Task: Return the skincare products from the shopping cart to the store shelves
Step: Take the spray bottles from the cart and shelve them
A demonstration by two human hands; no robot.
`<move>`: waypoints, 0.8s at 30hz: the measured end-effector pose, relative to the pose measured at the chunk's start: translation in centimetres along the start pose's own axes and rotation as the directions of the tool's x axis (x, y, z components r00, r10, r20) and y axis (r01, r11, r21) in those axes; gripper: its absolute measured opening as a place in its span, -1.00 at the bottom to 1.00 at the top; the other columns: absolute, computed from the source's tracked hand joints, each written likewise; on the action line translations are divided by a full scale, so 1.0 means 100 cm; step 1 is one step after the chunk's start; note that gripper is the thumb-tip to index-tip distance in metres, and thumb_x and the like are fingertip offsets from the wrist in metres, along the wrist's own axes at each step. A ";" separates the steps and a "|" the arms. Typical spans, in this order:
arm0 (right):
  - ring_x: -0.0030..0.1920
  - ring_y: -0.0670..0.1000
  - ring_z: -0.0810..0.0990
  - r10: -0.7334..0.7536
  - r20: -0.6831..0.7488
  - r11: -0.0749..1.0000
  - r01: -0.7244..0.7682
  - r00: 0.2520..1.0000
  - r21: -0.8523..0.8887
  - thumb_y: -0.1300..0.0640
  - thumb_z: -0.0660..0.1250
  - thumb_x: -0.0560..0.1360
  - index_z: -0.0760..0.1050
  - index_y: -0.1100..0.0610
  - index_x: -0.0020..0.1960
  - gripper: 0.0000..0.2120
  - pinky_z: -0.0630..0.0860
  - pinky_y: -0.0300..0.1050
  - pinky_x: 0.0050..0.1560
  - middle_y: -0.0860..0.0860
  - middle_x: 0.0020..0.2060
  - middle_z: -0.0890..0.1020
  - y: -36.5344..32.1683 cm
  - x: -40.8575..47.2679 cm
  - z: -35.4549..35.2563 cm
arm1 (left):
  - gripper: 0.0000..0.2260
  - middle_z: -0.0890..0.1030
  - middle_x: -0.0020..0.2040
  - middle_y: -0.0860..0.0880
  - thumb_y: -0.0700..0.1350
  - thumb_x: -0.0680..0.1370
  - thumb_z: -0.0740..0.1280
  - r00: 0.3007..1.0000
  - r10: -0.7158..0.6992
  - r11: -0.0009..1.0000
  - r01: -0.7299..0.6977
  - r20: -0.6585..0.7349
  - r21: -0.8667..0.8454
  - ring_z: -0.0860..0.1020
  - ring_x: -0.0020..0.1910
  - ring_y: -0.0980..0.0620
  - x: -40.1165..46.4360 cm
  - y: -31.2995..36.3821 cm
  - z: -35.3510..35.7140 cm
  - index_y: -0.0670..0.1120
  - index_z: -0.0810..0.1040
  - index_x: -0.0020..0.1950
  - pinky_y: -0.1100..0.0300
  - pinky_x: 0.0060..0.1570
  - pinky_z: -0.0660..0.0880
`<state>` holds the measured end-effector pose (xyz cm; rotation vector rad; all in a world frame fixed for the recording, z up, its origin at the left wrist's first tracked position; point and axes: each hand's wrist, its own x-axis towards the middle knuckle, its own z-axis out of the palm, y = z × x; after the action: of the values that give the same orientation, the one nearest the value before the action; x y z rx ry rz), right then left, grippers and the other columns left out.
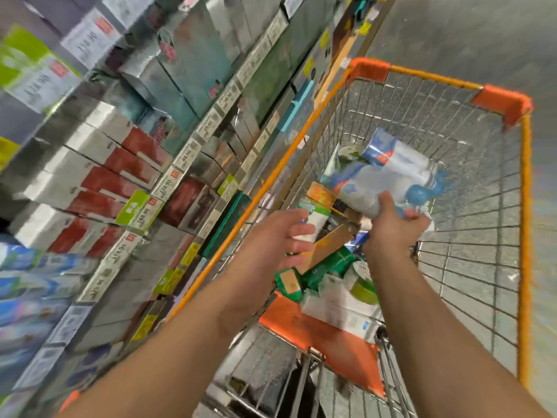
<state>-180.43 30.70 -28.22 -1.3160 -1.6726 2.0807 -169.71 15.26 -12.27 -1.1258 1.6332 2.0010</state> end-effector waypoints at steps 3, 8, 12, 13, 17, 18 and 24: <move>-0.24 0.09 0.58 -0.128 -0.014 0.989 0.127 0.992 -0.075 -0.14 0.58 0.20 0.27 -0.19 -0.14 -0.51 0.64 0.27 -0.03 -0.01 -0.15 0.57 -0.022 -0.028 -0.024 | -0.84 0.69 0.02 -0.05 -0.03 0.65 0.32 0.999 0.017 1.000 -0.018 0.029 0.023 0.63 -0.15 -0.04 -0.023 0.015 0.003 -0.04 0.61 0.17 0.03 0.04 0.58; -0.19 -0.11 0.58 -0.322 0.132 0.915 0.344 0.938 -0.213 -0.02 0.59 0.41 0.40 -0.08 0.03 -0.61 0.56 -0.18 -0.12 -0.11 -0.12 0.57 -0.054 -0.091 -0.067 | -0.79 0.68 0.01 -0.03 0.01 0.65 0.33 0.982 0.158 0.986 -0.162 0.103 0.035 0.60 -0.11 0.00 -0.072 0.023 -0.011 -0.03 0.60 0.24 0.05 -0.01 0.53; -0.18 -0.33 0.54 -0.521 0.295 0.767 0.591 0.801 -0.250 0.06 0.58 0.45 0.51 -0.04 0.03 -0.73 0.49 -0.26 -0.04 -0.20 -0.14 0.57 -0.084 -0.159 -0.083 | -0.83 0.67 -0.03 0.03 0.00 0.66 0.31 0.962 0.250 0.968 -0.250 0.110 -0.007 0.58 -0.13 0.03 -0.113 0.025 -0.036 -0.01 0.61 0.18 0.09 -0.04 0.52; -0.15 -0.30 0.54 -0.556 0.339 0.724 0.642 0.759 -0.251 0.05 0.57 0.47 0.54 0.01 0.05 -0.75 0.48 -0.26 -0.04 -0.18 -0.12 0.58 -0.090 -0.177 -0.085 | -0.86 0.67 -0.03 0.04 0.00 0.66 0.31 0.955 0.278 0.960 -0.278 0.103 -0.017 0.57 -0.11 0.03 -0.122 0.024 -0.044 0.02 0.62 0.14 0.09 -0.03 0.52; 0.04 -0.07 0.58 -0.619 0.469 0.610 0.762 0.630 -0.219 -0.12 0.46 0.52 0.54 -0.04 0.16 -0.72 0.46 -0.16 0.08 -0.06 0.03 0.63 -0.115 -0.249 -0.091 | -0.87 0.63 0.06 0.10 0.07 0.66 0.30 0.913 0.405 0.914 -0.404 0.056 -0.029 0.56 -0.06 0.12 -0.159 0.028 -0.080 0.09 0.60 0.12 0.10 0.09 0.54; 0.02 -0.12 0.58 -0.624 0.499 0.606 0.775 0.601 -0.176 -0.08 0.46 0.55 0.53 -0.05 0.14 -0.77 0.44 -0.26 0.06 -0.08 0.01 0.62 -0.123 -0.267 -0.091 | -0.80 0.63 0.08 0.15 0.16 0.61 0.31 0.896 0.440 0.898 -0.440 0.051 -0.027 0.57 -0.05 0.19 -0.169 0.030 -0.089 0.12 0.59 0.16 0.09 0.17 0.54; -0.05 -0.35 0.54 -0.712 0.633 0.477 0.871 0.306 0.116 -0.14 0.37 0.50 0.48 -0.13 0.09 -0.80 0.33 -0.55 -0.03 -0.29 -0.06 0.61 -0.170 -0.380 -0.079 | -0.27 0.56 0.35 0.23 0.50 0.31 0.31 0.808 0.586 0.808 -0.579 0.056 -0.105 0.51 0.34 0.22 -0.225 0.045 -0.140 0.20 0.52 0.41 0.03 0.48 0.36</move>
<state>-158.60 19.24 6.22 0.3889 -2.2040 1.6565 -153.22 5.97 6.91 -0.5721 2.0452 2.4590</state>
